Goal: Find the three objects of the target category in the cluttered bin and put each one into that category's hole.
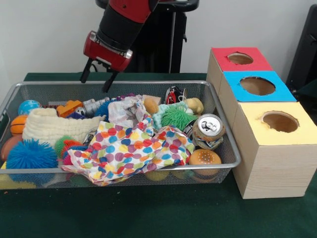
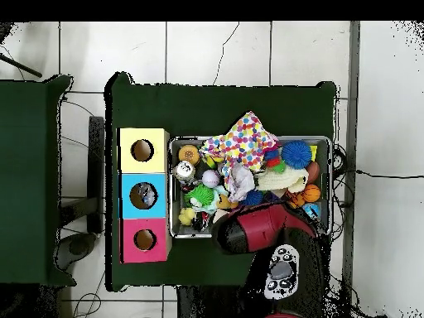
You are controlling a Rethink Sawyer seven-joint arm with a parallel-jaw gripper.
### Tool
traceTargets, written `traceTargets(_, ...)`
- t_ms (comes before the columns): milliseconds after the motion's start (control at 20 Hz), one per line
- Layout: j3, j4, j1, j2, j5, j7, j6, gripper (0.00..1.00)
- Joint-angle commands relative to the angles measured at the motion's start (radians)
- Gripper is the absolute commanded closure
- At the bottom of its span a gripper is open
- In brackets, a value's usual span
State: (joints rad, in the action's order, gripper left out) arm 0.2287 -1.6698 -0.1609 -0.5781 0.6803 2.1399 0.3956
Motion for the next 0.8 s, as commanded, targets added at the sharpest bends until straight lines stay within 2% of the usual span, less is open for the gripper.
traceTargets(50, -0.194, 0.071, -0.085, 0.046, -0.007, -0.219, 0.147, 0.0)
traceTargets(200, -0.255, 0.08, -0.137, 0.043, -0.016, -0.28, 0.196, 0.0)
traceTargets(500, -0.349, 0.113, -0.204, 0.058, -0.009, -0.341, 0.29, 0.0)
traceTargets(700, -0.389, 0.131, -0.225, 0.067, 0.007, -0.351, 0.326, 0.0)
traceTargets(800, -0.376, 0.132, -0.204, 0.058, 0.034, -0.323, 0.334, 0.0)
